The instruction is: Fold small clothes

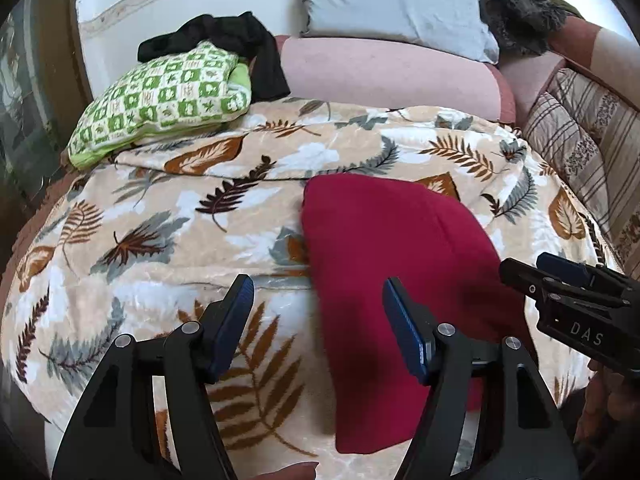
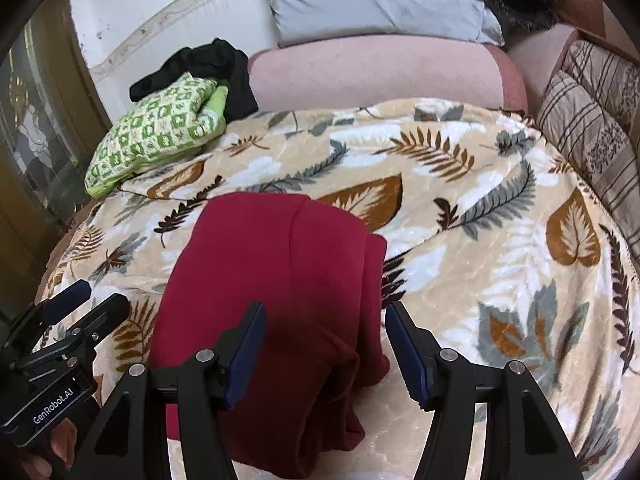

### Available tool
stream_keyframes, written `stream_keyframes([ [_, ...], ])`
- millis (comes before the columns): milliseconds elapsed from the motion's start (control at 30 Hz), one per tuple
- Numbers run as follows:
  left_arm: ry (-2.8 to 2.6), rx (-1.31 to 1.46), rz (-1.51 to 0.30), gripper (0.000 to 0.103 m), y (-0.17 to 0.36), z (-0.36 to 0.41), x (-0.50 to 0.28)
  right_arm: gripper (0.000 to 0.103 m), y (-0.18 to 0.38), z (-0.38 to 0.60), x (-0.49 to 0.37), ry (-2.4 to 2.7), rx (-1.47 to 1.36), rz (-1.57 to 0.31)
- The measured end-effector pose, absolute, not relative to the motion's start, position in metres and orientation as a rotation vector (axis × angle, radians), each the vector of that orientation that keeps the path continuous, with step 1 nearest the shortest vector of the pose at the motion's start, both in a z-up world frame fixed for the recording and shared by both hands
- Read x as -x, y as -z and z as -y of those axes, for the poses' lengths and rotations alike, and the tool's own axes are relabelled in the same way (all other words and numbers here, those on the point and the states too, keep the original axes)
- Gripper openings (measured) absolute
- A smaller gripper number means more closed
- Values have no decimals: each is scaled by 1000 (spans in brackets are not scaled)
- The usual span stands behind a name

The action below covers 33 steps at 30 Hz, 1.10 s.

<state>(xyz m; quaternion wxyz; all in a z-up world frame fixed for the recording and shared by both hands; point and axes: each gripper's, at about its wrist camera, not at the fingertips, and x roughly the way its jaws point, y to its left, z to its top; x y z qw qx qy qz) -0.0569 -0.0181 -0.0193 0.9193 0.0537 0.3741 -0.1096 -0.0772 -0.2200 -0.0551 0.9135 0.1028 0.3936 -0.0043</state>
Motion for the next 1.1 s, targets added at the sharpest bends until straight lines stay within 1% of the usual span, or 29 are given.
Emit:
stream_keyframes([
  [433, 217, -100, -770, 67, 23, 16, 56, 60, 51, 209, 73, -3, -167, -815],
  [1100, 216, -119, -779, 67, 23, 18, 53, 60, 56, 208, 70, -12, -186, -825],
])
